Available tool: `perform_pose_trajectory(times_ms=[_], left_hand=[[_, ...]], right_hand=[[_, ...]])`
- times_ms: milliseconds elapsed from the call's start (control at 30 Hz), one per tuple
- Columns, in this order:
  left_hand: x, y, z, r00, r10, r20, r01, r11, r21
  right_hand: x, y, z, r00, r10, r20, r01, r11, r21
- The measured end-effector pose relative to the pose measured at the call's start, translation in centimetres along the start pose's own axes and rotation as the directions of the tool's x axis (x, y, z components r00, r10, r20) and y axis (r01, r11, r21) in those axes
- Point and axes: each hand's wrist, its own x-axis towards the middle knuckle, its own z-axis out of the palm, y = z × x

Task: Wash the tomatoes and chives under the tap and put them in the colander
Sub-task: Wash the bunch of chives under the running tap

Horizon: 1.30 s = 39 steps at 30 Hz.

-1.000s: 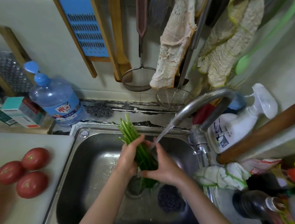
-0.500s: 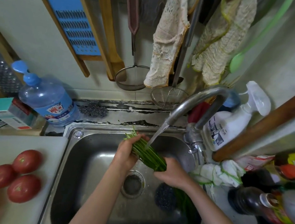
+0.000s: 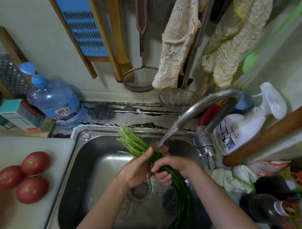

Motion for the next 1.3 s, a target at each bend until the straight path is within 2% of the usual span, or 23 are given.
perform_pose_trajectory(times_ms=[33, 100, 167, 233, 333, 433, 500, 633, 733, 800, 867, 933, 967, 1000, 1067, 1133, 1167, 1233, 1300], left_hand=[[0.1, 0.2, 0.1, 1.000, -0.002, -0.028, 0.002, 1.000, -0.006], [0.2, 0.6, 0.6, 0.991, -0.020, -0.129, 0.016, 0.999, -0.037], [0.6, 0.9, 1.3, 0.961, -0.050, -0.271, 0.032, 0.997, -0.068], [1.2, 1.1, 1.6, 0.929, -0.050, -0.367, -0.001, 0.990, -0.138], [1.7, 1.6, 1.9, 0.895, -0.057, -0.442, -0.052, 0.972, -0.230], [1.3, 2.3, 2.5, 0.886, -0.074, -0.458, -0.069, 0.955, -0.288], [1.1, 2.9, 2.8, 0.867, -0.070, -0.493, -0.135, 0.920, -0.369], [0.9, 3.3, 3.0, 0.866, -0.031, -0.500, -0.254, 0.833, -0.491], [0.8, 2.9, 3.2, 0.878, -0.038, -0.476, -0.282, 0.764, -0.581], [0.8, 2.5, 2.8, 0.864, -0.045, -0.502, -0.306, 0.745, -0.593], [0.6, 2.4, 2.3, 0.850, -0.027, -0.526, -0.341, 0.734, -0.588], [0.2, 2.5, 2.1, 0.844, -0.001, -0.536, -0.376, 0.711, -0.594], [0.0, 2.4, 2.0, 0.844, 0.008, -0.536, -0.388, 0.701, -0.599], [-0.3, 2.4, 2.0, 0.845, 0.016, -0.534, -0.395, 0.692, -0.604], [-0.6, 2.3, 1.8, 0.844, 0.018, -0.537, -0.403, 0.682, -0.610], [-0.8, 2.3, 1.3, 0.829, 0.004, -0.559, -0.420, 0.665, -0.618], [-0.8, 2.4, 0.9, 0.820, 0.006, -0.573, -0.434, 0.659, -0.614], [-1.1, 2.6, 0.5, 0.804, 0.050, -0.593, -0.469, 0.666, -0.580], [-1.6, 2.8, 0.2, 0.785, 0.120, -0.607, -0.501, 0.701, -0.508]], right_hand=[[0.1, -0.3, 0.3, 0.999, 0.044, -0.018, -0.045, 0.998, -0.042], [0.5, -0.8, 0.9, 0.982, 0.070, -0.173, -0.097, 0.984, -0.152], [0.9, -0.6, 1.1, 0.911, -0.072, -0.406, -0.092, 0.925, -0.370], [1.4, 0.4, 1.4, 0.789, -0.272, -0.550, -0.109, 0.819, -0.563], [1.5, 2.3, 2.9, 0.630, -0.489, -0.603, 0.038, 0.795, -0.605], [1.8, 4.5, 3.9, 0.485, -0.601, -0.635, 0.163, 0.776, -0.609], [2.0, 5.9, 3.8, 0.395, -0.630, -0.668, 0.176, 0.766, -0.618], [1.9, 6.5, 2.5, 0.320, -0.638, -0.700, 0.106, 0.759, -0.643], [2.1, 5.8, 1.6, 0.309, -0.667, -0.678, 0.027, 0.719, -0.695], [2.1, 5.5, 1.2, 0.348, -0.655, -0.671, -0.021, 0.710, -0.704], [1.7, 5.1, 1.2, 0.449, -0.602, -0.660, -0.041, 0.724, -0.689], [1.4, 5.0, 0.9, 0.560, -0.520, -0.645, 0.010, 0.783, -0.622], [1.4, 5.0, 0.9, 0.591, -0.485, -0.645, 0.041, 0.816, -0.576], [1.4, 5.0, 0.9, 0.587, -0.476, -0.655, 0.056, 0.831, -0.554], [1.8, 5.0, 1.2, 0.488, -0.541, -0.684, 0.000, 0.784, -0.620], [2.2, 4.8, 1.7, 0.380, -0.660, -0.648, -0.173, 0.638, -0.751], [2.2, 4.4, 2.0, 0.367, -0.696, -0.618, -0.224, 0.579, -0.784], [1.7, 3.8, 2.0, 0.411, -0.687, -0.599, -0.246, 0.549, -0.798], [0.4, 4.1, 1.3, 0.509, -0.613, -0.605, -0.244, 0.571, -0.784]])
